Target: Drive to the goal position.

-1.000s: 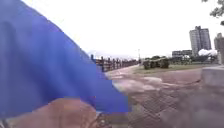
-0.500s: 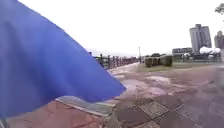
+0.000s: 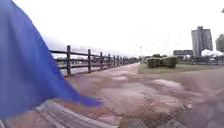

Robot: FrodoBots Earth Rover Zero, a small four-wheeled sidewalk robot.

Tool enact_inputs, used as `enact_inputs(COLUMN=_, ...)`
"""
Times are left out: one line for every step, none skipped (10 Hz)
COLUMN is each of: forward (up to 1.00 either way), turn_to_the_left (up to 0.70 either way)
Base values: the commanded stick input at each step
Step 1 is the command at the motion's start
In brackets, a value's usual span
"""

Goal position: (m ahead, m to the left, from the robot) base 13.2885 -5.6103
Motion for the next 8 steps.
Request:
enact_inputs(forward=1.0, turn_to_the_left=0.0)
enact_inputs(forward=1.0, turn_to_the_left=0.0)
enact_inputs(forward=1.0, turn_to_the_left=-0.01)
enact_inputs(forward=1.0, turn_to_the_left=-0.13)
enact_inputs(forward=1.0, turn_to_the_left=-0.32)
enact_inputs(forward=1.0, turn_to_the_left=-0.4)
enact_inputs(forward=1.0, turn_to_the_left=-0.15)
enact_inputs(forward=1.0, turn_to_the_left=0.0)
